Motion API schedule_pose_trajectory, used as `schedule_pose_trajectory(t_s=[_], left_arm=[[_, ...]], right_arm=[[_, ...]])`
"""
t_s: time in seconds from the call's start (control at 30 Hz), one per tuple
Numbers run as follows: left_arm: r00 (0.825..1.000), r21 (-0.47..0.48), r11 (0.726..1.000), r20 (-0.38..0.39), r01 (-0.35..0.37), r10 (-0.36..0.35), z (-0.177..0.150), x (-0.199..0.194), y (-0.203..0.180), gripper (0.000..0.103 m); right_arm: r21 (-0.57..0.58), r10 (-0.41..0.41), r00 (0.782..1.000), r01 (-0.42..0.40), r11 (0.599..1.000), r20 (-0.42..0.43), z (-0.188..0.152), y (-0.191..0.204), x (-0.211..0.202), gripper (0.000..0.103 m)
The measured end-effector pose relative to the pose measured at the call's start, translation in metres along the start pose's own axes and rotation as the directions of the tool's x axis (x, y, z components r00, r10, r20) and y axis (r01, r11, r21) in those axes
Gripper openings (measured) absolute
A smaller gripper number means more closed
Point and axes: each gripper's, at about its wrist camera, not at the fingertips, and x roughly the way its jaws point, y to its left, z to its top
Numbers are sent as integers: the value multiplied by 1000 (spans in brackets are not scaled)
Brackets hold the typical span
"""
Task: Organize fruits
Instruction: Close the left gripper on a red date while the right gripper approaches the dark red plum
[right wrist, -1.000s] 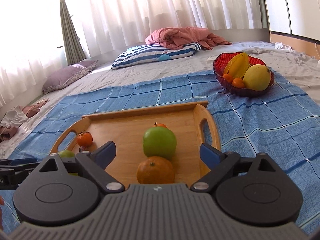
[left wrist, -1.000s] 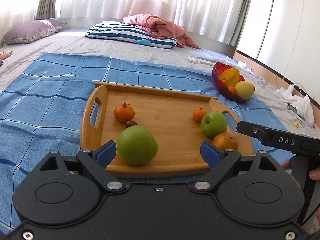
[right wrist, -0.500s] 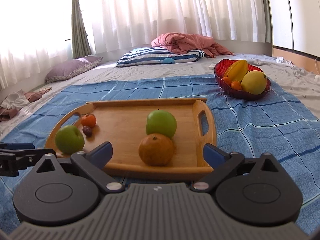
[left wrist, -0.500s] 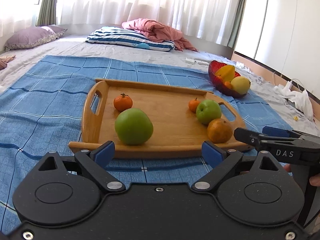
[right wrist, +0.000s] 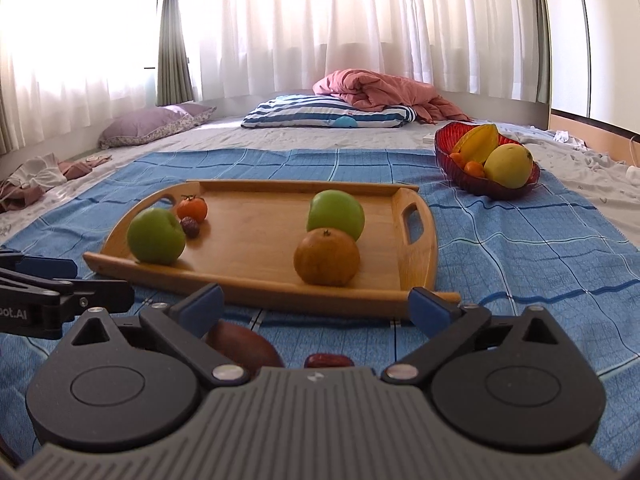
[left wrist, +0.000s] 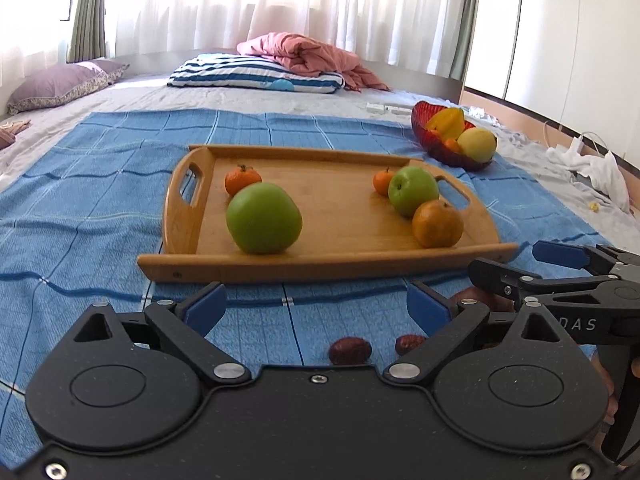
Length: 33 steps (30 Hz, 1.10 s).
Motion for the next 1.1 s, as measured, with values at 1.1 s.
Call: schedule_pose_trajectory(t_s=[1.1], left_arm=[[993, 41, 998, -114, 38, -34, -25, 14, -8, 62]], right_arm=[[73, 91, 996, -93, 993, 24, -25, 11, -17, 103]])
